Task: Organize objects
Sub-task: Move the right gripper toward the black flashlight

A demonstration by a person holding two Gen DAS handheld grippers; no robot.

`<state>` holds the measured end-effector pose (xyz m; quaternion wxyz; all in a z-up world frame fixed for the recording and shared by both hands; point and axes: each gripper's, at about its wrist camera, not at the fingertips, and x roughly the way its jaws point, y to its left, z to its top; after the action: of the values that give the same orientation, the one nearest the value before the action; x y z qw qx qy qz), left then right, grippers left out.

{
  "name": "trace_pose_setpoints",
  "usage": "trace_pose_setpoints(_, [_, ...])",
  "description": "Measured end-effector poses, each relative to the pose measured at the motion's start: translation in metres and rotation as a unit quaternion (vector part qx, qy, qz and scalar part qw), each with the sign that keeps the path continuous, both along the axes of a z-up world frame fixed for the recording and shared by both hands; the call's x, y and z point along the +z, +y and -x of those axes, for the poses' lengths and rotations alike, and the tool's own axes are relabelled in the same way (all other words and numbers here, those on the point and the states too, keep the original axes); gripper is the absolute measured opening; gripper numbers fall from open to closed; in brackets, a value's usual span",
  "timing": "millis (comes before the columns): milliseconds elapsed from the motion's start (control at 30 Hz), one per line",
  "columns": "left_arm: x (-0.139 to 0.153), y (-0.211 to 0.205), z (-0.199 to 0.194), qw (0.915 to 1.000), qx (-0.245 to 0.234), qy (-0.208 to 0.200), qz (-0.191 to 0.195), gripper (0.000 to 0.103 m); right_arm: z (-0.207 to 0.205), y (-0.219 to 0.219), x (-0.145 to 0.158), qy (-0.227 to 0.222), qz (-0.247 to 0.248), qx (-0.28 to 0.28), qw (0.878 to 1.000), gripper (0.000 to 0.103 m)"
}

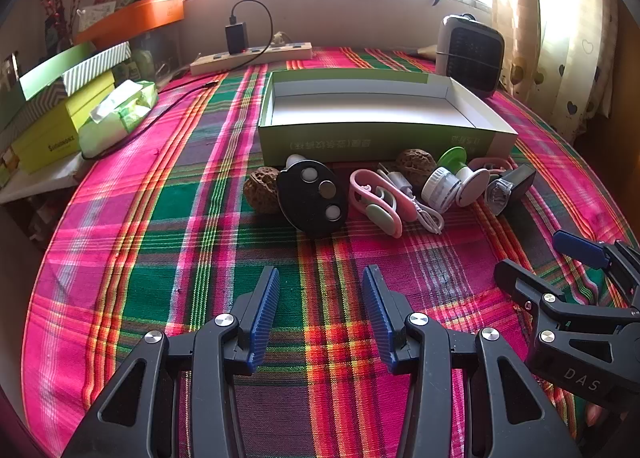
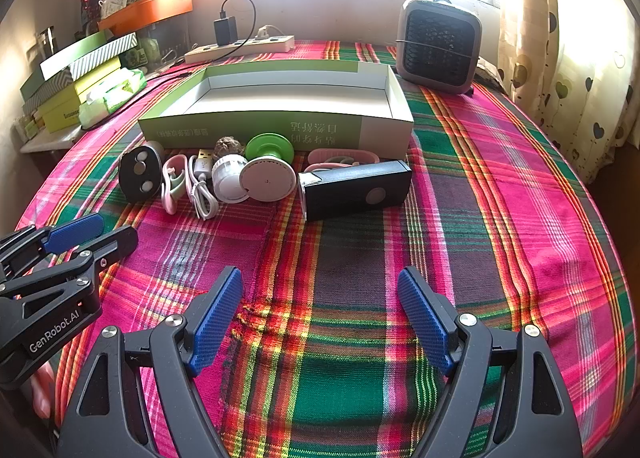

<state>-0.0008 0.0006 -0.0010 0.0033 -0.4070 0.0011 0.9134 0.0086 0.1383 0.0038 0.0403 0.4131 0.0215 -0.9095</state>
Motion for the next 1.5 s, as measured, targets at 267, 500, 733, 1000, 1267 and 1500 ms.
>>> trace_pose_setpoints(267, [0.000, 0.000, 0.000, 1.0000, 0.000, 0.000, 0.000, 0.042, 0.000, 0.000, 0.000, 0.000, 0.000, 0.000, 1.000, 0.080])
trace_pose_setpoints(500, [0.002, 0.000, -0.002, 1.0000, -0.006, 0.002, -0.001, 0.042, 0.001, 0.001, -0.001, 0.000, 0.001, 0.004, 1.000, 0.080])
trace_pose_setpoints(733, [0.003, -0.005, 0.001, 0.9996, -0.026, 0.001, -0.009, 0.042, -0.002, 0.009, 0.001, -0.001, 0.014, 0.018, 1.000, 0.080])
trace_pose_setpoints(1000, [0.003, -0.016, 0.004, 0.9994, -0.025, 0.002, -0.025, 0.042, 0.011, 0.039, 0.010, 0.003, 0.058, -0.020, 0.998, 0.080])
trace_pose_setpoints(1267, [0.003, -0.022, 0.008, 0.9992, -0.022, 0.002, -0.035, 0.042, 0.028, 0.034, 0.014, 0.004, 0.076, -0.017, 0.997, 0.080])
trace_pose_setpoints(1500, [0.004, -0.023, 0.010, 0.9992, -0.023, 0.001, -0.034, 0.042, 0.044, 0.027, 0.017, 0.007, 0.044, -0.044, 0.998, 0.080])
